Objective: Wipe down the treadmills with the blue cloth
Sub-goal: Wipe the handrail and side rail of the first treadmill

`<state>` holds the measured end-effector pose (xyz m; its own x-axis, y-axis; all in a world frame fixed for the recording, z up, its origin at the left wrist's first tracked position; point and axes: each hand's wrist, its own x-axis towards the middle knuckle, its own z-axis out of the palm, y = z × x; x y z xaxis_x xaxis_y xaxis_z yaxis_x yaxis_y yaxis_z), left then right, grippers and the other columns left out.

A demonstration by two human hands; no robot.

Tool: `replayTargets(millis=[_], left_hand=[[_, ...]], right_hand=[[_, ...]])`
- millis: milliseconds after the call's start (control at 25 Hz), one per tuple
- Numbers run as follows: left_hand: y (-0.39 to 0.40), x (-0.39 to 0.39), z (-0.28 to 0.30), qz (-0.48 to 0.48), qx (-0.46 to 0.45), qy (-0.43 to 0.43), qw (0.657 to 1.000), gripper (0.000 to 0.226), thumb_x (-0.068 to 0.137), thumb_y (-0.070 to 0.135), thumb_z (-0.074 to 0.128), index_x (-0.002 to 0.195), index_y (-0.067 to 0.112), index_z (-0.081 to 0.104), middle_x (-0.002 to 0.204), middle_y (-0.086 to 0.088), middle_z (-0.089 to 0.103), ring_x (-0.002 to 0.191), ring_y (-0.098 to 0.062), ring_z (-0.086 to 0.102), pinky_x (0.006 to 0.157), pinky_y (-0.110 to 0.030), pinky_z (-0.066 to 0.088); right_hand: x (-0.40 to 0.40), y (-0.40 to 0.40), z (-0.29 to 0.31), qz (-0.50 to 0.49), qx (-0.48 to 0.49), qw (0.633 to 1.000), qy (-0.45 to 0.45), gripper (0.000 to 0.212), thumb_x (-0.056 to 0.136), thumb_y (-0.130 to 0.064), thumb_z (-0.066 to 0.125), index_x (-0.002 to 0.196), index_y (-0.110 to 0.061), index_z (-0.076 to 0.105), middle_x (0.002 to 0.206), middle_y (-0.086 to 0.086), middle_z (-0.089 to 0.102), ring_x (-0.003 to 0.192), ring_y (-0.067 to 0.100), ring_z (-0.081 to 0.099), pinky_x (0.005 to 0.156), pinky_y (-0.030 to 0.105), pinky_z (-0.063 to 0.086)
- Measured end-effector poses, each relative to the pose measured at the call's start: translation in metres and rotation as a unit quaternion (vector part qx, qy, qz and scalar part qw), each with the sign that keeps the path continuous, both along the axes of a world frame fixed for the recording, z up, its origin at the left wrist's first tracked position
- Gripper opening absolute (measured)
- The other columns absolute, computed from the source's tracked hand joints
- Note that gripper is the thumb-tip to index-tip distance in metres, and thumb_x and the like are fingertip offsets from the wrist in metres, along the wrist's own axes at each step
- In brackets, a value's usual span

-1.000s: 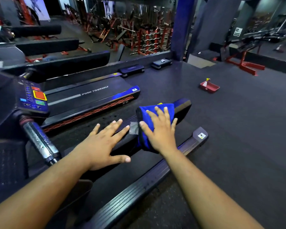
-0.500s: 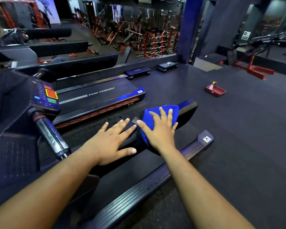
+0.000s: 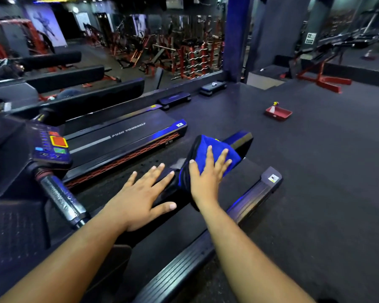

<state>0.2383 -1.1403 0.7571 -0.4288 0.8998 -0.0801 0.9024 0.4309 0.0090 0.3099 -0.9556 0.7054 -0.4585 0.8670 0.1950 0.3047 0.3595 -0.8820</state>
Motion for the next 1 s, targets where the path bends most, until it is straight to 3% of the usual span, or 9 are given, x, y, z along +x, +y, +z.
replayTargets(millis=[80,280,360,480,520,600,760,880,1000], left_hand=[[0.001,0.0,0.0,-0.005,-0.002,-0.003,1.0,0.087,0.08,0.088,0.009,0.154,0.045,-0.011,0.162,0.009,-0.022,0.15,-0.009,-0.018,0.123,-0.048,-0.003],[0.0,0.006,0.003,0.009,-0.018,0.017,1.0,0.084,0.083,0.086,0.012,0.151,0.047,-0.018,0.161,0.01,-0.027,0.149,-0.008,-0.02,0.122,-0.044,-0.006],[0.001,0.005,0.004,0.01,-0.021,0.011,1.0,0.085,0.082,0.087,0.012,0.151,0.047,-0.018,0.162,0.01,-0.025,0.149,-0.008,-0.02,0.123,-0.044,-0.006],[0.002,0.001,0.002,0.001,-0.016,0.002,1.0,0.087,0.081,0.089,0.011,0.151,0.047,-0.017,0.163,0.009,-0.022,0.15,-0.008,-0.018,0.124,-0.046,-0.003],[0.002,0.0,0.002,-0.001,-0.014,0.001,1.0,0.087,0.08,0.09,0.011,0.151,0.048,-0.017,0.163,0.009,-0.021,0.15,-0.008,-0.018,0.124,-0.046,-0.002],[0.001,0.0,0.001,0.0,-0.013,0.003,1.0,0.087,0.08,0.091,0.011,0.15,0.049,-0.017,0.162,0.01,-0.023,0.15,-0.008,-0.017,0.123,-0.045,-0.002],[0.001,0.003,0.0,0.004,-0.004,0.017,1.0,0.088,0.081,0.089,0.014,0.153,0.046,-0.013,0.161,0.009,-0.024,0.149,-0.008,-0.017,0.123,-0.045,-0.002],[0.001,0.003,0.0,0.007,-0.005,0.014,1.0,0.09,0.081,0.09,0.014,0.154,0.044,-0.011,0.163,0.009,-0.022,0.15,-0.008,-0.016,0.124,-0.046,0.0],[0.001,0.001,0.001,0.002,-0.004,0.002,1.0,0.091,0.079,0.09,0.012,0.154,0.044,-0.011,0.164,0.008,-0.019,0.15,-0.008,-0.015,0.124,-0.046,0.001]], right_hand=[[-0.001,0.018,-0.003,0.001,0.012,1.0,0.007,0.068,0.097,-0.035,0.056,0.156,-0.022,0.025,0.165,0.008,-0.012,0.15,0.033,-0.016,0.119,0.047,0.003],[-0.001,0.137,0.018,-0.075,-0.018,0.997,-0.03,0.056,0.103,-0.037,0.044,0.155,-0.027,0.027,0.166,0.007,-0.002,0.152,0.035,-0.007,0.115,0.066,0.015],[-0.002,0.106,0.019,-0.08,-0.004,0.995,-0.066,0.068,0.099,-0.054,0.04,0.157,-0.027,0.018,0.166,0.008,-0.007,0.152,0.034,-0.009,0.116,0.067,0.009],[0.006,0.019,0.006,0.021,-0.011,0.999,-0.041,0.105,0.075,-0.084,0.041,0.157,-0.03,0.005,0.163,0.006,-0.024,0.149,0.029,-0.022,0.116,0.061,0.0],[0.008,0.007,0.001,0.047,-0.018,0.998,-0.029,0.107,0.074,-0.082,0.047,0.157,-0.03,0.004,0.162,0.005,-0.028,0.149,0.028,-0.024,0.117,0.059,0.001],[0.007,0.029,0.002,0.049,-0.005,0.998,-0.029,0.092,0.086,-0.064,0.058,0.157,-0.028,0.011,0.162,0.006,-0.027,0.148,0.033,-0.024,0.118,0.057,0.003],[-0.007,0.129,0.016,-0.032,-0.011,0.998,-0.046,0.062,0.098,-0.039,0.053,0.154,-0.026,0.03,0.166,0.005,-0.011,0.151,0.034,-0.013,0.115,0.067,0.014],[-0.007,0.133,0.01,-0.104,-0.122,0.983,0.093,0.066,0.099,-0.035,0.053,0.156,-0.025,0.021,0.166,0.005,-0.005,0.152,0.03,-0.006,0.121,0.055,0.008],[-0.003,0.042,-0.013,-0.101,-0.251,0.943,0.193,0.075,0.102,-0.035,0.05,0.157,-0.012,0.004,0.165,0.007,-0.008,0.152,0.025,-0.009,0.122,0.038,-0.002]])
